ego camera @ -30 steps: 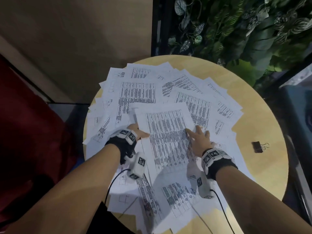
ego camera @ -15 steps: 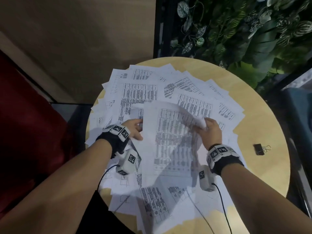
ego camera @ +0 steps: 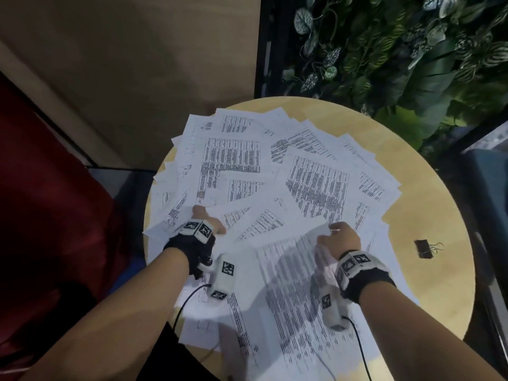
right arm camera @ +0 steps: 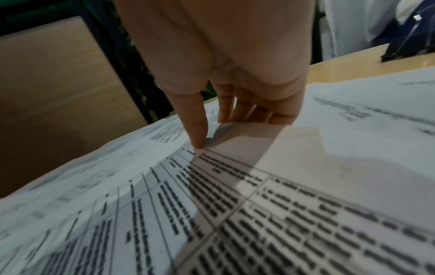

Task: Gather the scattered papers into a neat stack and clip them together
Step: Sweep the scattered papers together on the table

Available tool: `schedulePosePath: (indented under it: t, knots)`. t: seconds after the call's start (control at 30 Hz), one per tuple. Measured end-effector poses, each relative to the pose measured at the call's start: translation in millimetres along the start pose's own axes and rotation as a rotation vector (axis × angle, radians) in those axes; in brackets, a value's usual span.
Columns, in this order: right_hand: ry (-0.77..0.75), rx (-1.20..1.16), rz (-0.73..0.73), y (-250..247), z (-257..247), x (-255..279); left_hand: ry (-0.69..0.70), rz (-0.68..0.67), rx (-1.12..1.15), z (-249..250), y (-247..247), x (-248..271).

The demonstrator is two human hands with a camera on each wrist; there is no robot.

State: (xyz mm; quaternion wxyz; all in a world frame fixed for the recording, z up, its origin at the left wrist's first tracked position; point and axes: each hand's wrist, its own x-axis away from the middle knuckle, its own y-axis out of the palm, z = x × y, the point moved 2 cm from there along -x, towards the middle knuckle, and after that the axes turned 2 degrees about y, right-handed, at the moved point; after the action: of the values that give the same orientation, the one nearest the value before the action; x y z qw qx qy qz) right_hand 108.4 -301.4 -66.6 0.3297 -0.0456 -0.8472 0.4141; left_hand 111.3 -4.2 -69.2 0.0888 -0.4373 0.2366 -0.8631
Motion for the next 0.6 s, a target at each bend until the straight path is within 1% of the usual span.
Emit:
schedulePosePath:
  t: [0.07,0.17,0.2,0.23,0.27,0.3,0.33,0.37,0.4,0.43,0.5,0.53,0.6]
  knots:
    - [-0.053,0.022,-0.01,14,-3,5,0.092,-0.019,0.004,0,9,3]
    - [-0.07,-0.012,0.041,26,-6,9,0.287,-0.058,0.161,2,15,7]
    - [-0.052,-0.048,0.085,27,-5,8,0.28,-0.082,0.228,0,14,9]
    - [-0.022,-0.087,0.132,27,-3,8,0.239,-0.121,0.265,-2,12,12]
    - [-0.01,-0.132,0.182,28,0,6,0.18,-0.178,0.267,-8,13,9]
    - [-0.015,-0.149,0.221,29,1,5,0.16,-0.246,0.249,-13,14,8]
    - [-0.04,-0.121,0.247,31,2,3,0.174,-0.315,0.219,-14,17,10]
    - [-0.075,-0.066,0.242,33,0,4,0.218,-0.374,0.137,-13,17,14]
    - [-0.107,0.001,0.22,34,-2,4,0.286,-0.401,0.039,-11,16,20]
    - [-0.123,0.068,0.184,34,-3,5,0.315,-0.368,-0.084,-9,15,24]
    - [-0.18,0.146,0.142,29,-8,7,0.33,-0.207,-0.288,-5,10,27]
    - [-0.208,0.136,0.132,24,-9,7,0.329,-0.155,-0.342,-2,6,28]
    - [-0.209,-0.006,0.052,11,-13,9,0.322,-0.116,-0.33,5,-5,33]
